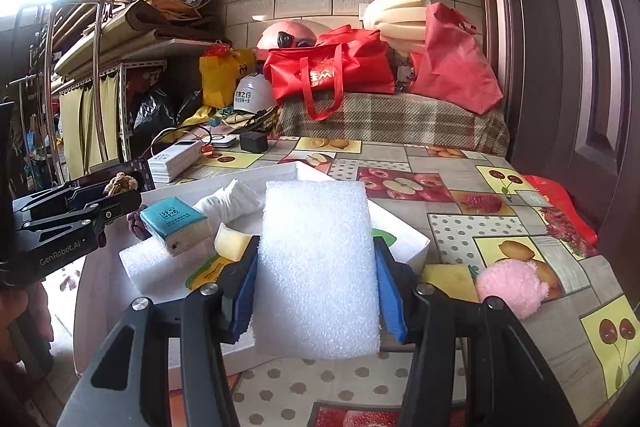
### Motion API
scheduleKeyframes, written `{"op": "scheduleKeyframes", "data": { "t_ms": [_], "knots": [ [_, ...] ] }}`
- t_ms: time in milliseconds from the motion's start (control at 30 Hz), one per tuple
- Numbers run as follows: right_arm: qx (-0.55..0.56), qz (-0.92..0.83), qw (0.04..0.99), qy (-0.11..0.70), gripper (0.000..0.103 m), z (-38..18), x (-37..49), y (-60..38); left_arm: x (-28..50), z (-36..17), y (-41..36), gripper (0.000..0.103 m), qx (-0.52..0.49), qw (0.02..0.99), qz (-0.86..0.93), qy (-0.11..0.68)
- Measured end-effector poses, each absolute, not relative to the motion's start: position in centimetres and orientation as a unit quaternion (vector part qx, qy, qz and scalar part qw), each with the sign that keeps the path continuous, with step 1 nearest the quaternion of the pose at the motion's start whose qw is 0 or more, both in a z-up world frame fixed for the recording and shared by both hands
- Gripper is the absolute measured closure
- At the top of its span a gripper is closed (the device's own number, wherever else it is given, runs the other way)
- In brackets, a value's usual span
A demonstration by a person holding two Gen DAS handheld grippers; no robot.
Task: Organize soft objects
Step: 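Carry the rope toy and white foam block over the white box with both tools, then open the left tool to drop the rope toy while the right tool releases the foam block into the box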
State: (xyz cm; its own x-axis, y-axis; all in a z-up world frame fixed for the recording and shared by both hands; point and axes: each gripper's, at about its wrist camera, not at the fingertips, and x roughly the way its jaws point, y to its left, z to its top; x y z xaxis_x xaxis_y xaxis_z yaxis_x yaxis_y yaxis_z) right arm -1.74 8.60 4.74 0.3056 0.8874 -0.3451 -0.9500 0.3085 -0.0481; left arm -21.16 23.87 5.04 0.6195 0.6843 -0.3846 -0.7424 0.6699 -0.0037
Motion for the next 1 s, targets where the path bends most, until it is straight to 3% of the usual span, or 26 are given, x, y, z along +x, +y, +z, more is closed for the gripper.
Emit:
{"op": "scheduleKeyframes", "data": {
  "t_ms": [467, 700, 767, 800, 833, 867, 933, 1000],
  "knots": [
    [-0.121, 0.561, 0.804, 0.157, 0.050, 4.7, 0.0, 15.0, -21.1, 5.0, 27.7, 0.068, -0.134, 0.890, 0.403, 0.167],
    [-0.136, 0.564, 0.799, 0.160, 0.050, 4.5, -0.1, 16.6, -19.8, 5.1, 27.4, 0.066, -0.111, 0.894, 0.395, 0.180],
    [-0.142, 0.563, 0.798, 0.158, 0.049, 4.5, -0.4, 16.8, -19.8, 5.2, 27.0, 0.053, -0.101, 0.894, 0.399, 0.177],
    [-0.143, 0.562, 0.800, 0.156, 0.037, 4.5, -0.4, 16.8, -19.9, 5.2, 26.8, 0.046, -0.095, 0.894, 0.403, 0.173],
    [-0.141, 0.561, 0.801, 0.154, 0.020, 4.5, -0.4, 16.7, -20.0, 5.3, 26.6, 0.025, -0.090, 0.893, 0.408, 0.169],
    [-0.139, 0.561, 0.802, 0.152, 0.017, 4.6, -0.4, 16.5, -20.0, 5.4, 26.4, 0.010, -0.084, 0.893, 0.411, 0.165],
    [-0.136, 0.562, 0.802, 0.148, 0.017, 4.7, -0.4, 16.4, -20.3, 5.5, 25.9, 0.000, -0.075, 0.892, 0.417, 0.154],
    [-0.134, 0.562, 0.803, 0.146, 0.015, 4.7, -0.4, 16.3, -20.3, 5.6, 25.7, 0.000, -0.067, 0.892, 0.421, 0.150]
  ]
}}
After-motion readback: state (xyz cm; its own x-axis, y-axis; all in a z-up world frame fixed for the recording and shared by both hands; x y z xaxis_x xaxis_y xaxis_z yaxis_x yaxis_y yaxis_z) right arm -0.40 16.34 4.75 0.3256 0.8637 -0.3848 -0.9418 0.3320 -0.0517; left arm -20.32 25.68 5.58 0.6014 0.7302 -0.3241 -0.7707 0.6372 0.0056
